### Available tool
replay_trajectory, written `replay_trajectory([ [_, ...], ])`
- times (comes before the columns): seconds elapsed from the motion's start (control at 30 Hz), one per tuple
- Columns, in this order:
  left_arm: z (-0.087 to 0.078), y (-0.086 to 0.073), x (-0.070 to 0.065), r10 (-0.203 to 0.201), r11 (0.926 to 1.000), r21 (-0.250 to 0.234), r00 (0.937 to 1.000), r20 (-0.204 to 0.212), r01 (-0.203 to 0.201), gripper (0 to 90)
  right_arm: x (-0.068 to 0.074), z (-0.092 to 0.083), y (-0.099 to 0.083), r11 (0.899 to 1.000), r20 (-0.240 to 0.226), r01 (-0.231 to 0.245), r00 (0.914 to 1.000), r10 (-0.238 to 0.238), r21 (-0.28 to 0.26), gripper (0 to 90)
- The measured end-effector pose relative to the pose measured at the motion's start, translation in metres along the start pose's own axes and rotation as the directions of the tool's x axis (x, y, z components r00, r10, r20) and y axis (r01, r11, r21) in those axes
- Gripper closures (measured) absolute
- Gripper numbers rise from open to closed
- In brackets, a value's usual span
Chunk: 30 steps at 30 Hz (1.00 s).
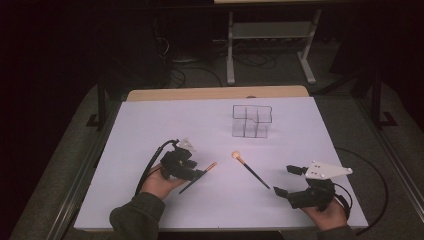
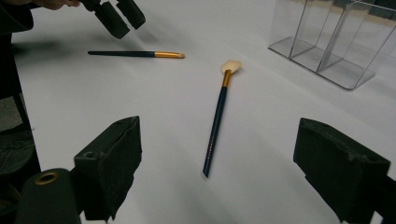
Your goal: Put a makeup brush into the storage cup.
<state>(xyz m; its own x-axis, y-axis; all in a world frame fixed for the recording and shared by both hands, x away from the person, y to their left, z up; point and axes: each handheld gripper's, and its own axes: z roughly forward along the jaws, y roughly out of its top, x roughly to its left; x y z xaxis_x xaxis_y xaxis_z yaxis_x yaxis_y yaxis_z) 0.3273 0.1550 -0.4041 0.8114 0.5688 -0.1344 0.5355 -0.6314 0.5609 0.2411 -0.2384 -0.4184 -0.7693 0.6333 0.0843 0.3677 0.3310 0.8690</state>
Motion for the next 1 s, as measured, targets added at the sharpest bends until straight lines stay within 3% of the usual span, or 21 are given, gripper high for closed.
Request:
replay_trajectory([
  [0.1, 0.002, 0.002, 0.001, 0.02, 0.9993, 0.032, 0.9998, -0.001, -0.02, 54.3, 0.0, 0.0, 0.0, 1.0, -0.002, -0.004, 1.0, 0.004, 0.002, 14.2],
  [0.17, 0.005, 0.002, 0.0, -0.009, 0.9999, 0.014, 1.0, 0.003, 0.009, 54.6, 0.0, 0.0, 0.0, 1.0, -0.002, -0.004, 1.0, 0.004, 0.003, 14.2],
  [0.3, 0.008, 0.005, 0.002, 0.022, 0.9976, 0.065, 0.9997, 0.006, -0.022, 56.7, 0.0, 0.001, 0.0, 1.0, -0.005, -0.002, 1.0, 0.002, 0.003, 14.1],
  [0.53, 0.016, 0.006, 0.002, -0.005, 0.9958, 0.092, 1.0, 0.007, 0.004, 58.9, 0.0, 0.001, 0.0, 1.0, -0.007, 0.0, 1.0, 0.0, 0.003, 14.1],
  [1.0, 0.026, 0.012, 0.003, 0.002, 0.9861, 0.166, 1.0, -0.01, 0.0, 69.2, -0.001, 0.001, 0.001, 1.0, -0.008, 0.004, 1.0, -0.004, 0.0, 14.2],
])
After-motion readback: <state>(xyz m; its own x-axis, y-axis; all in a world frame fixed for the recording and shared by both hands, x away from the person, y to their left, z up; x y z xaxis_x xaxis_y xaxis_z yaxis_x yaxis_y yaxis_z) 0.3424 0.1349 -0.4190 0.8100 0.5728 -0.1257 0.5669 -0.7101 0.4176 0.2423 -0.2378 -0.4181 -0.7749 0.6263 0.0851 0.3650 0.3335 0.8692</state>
